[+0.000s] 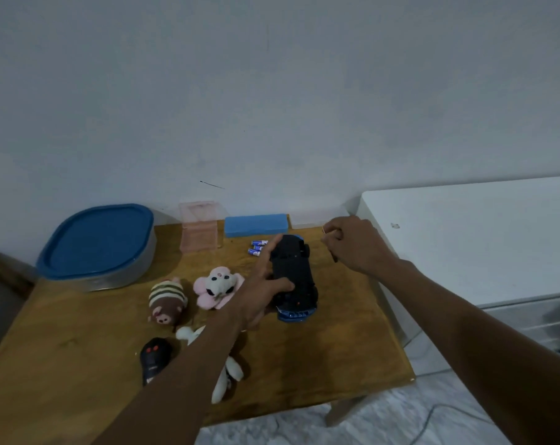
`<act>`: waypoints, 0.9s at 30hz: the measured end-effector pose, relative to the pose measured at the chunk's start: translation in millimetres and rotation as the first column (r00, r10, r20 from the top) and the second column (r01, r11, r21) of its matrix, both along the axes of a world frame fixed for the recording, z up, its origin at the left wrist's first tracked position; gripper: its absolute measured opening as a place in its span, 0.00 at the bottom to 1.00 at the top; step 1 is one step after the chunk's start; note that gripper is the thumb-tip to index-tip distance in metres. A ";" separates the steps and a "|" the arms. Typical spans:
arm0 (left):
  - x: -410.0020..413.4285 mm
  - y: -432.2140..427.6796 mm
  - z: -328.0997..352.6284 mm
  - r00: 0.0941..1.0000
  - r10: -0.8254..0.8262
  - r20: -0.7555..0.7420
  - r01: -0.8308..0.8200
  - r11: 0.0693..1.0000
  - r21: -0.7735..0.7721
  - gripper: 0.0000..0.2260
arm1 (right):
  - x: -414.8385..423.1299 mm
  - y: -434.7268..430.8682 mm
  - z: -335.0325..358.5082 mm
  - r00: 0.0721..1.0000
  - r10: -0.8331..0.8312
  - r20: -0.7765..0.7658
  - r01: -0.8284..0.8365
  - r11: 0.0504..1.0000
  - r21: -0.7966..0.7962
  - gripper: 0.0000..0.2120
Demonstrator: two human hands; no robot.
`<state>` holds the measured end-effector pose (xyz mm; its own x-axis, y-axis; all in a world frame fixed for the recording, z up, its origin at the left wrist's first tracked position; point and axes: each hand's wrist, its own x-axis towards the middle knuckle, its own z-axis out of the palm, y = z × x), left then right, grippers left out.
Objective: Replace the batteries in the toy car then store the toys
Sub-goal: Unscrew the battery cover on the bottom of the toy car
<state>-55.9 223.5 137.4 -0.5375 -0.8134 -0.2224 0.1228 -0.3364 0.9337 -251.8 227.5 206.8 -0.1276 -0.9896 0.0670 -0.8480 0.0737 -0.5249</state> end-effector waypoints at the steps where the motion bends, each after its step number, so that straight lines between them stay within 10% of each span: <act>1: -1.2 0.4 0.7 1.000 0.002 0.020 -0.002 1.000 -0.022 0.41 | -1.6 0.0 1.6 0.999 0.023 0.038 -0.023 1.000 -0.001 0.12; 9: -16.4 7.2 -0.5 0.989 0.076 0.125 -0.057 0.987 -0.148 0.48 | -14.2 -3.0 21.5 0.959 0.140 0.247 -0.132 0.990 -0.046 0.09; 16: -25.7 25.3 -0.9 0.976 0.105 0.188 -0.059 0.969 -0.239 0.53 | -26.1 5.2 32.2 0.691 0.106 0.715 -0.189 0.981 0.036 0.08; 27: -13.9 10.6 19.6 0.983 0.066 0.173 -0.026 0.975 -0.223 0.54 | -4.9 0.1 20.1 0.680 0.109 0.725 -0.008 0.990 -0.142 0.11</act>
